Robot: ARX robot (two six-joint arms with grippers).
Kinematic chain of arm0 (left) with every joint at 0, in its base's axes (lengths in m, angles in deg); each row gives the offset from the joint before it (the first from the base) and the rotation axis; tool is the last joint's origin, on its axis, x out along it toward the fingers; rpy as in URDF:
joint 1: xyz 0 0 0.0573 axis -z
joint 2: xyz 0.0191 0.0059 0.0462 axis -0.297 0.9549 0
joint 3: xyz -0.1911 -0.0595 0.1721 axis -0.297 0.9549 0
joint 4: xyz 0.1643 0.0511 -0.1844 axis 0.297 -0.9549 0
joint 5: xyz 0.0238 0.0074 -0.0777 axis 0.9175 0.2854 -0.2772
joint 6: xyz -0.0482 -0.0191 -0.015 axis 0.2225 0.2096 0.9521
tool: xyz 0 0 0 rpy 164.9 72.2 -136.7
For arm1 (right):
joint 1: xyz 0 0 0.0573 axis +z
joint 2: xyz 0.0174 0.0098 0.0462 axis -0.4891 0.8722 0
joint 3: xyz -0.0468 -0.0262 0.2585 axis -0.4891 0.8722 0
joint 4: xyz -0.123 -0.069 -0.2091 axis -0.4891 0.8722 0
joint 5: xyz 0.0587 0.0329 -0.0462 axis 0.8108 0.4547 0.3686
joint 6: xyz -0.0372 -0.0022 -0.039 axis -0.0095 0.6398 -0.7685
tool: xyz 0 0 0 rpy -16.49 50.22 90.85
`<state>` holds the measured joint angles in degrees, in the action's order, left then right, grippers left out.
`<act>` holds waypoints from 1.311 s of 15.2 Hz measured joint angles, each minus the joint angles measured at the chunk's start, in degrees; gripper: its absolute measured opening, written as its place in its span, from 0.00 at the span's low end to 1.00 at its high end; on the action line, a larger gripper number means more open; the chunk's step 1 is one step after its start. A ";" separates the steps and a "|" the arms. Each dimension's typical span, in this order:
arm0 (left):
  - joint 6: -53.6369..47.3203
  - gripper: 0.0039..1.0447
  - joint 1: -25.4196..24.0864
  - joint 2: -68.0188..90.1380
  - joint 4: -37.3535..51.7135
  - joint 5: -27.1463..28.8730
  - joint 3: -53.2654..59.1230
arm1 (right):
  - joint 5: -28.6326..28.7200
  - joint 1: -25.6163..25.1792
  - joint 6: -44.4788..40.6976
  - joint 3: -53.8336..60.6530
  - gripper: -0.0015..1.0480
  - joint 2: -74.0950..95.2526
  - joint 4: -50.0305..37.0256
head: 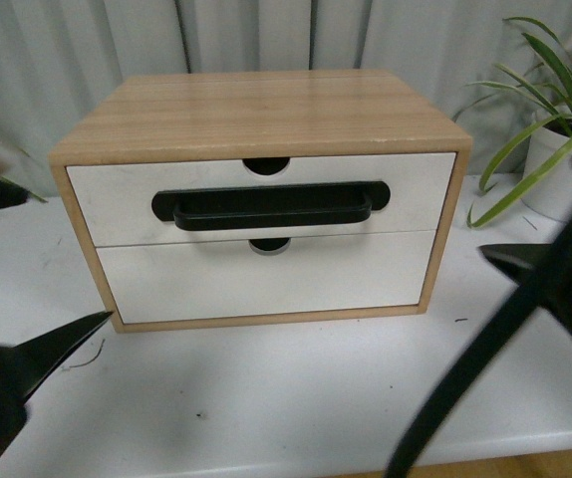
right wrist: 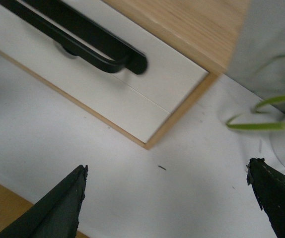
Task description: Close drawer sideways
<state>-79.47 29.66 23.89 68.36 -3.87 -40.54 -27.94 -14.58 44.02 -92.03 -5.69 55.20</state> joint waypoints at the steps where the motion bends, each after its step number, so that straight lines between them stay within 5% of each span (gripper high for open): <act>1: 2.69 0.94 -0.87 -6.71 -1.57 0.04 3.39 | -1.22 -0.74 2.45 4.04 0.94 -6.38 0.79; 3: 14.80 0.94 -9.09 -35.58 -16.59 -1.11 13.94 | -8.85 0.11 12.90 16.76 0.94 -31.21 8.09; 5: 21.29 0.94 -13.38 -46.95 -21.68 -0.98 16.26 | -12.98 2.29 17.18 20.50 0.94 -38.66 9.49; 10: 28.61 0.94 -14.95 -49.42 -22.47 0.04 16.50 | -15.52 2.16 20.85 21.99 0.94 -41.51 8.63; 11: 28.96 0.93 -14.91 -49.44 -21.68 0.39 16.61 | -19.23 2.62 22.67 24.87 0.87 -41.27 -1.62; 12: 32.44 0.82 -12.72 -51.49 -13.68 7.23 19.96 | -20.90 1.36 24.55 28.50 0.75 -43.28 -8.20; 16: 36.15 0.67 -12.22 -53.77 -10.86 10.99 19.76 | -19.71 -1.88 25.64 29.73 0.59 -46.34 -8.39; 20: 38.86 0.24 -12.35 -64.15 -22.95 11.61 19.80 | -14.49 -6.88 26.43 31.85 0.16 -52.24 -5.90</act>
<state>-40.61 17.31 -40.26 45.41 7.74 -20.74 -42.43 -21.47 70.44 -60.18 -57.93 49.30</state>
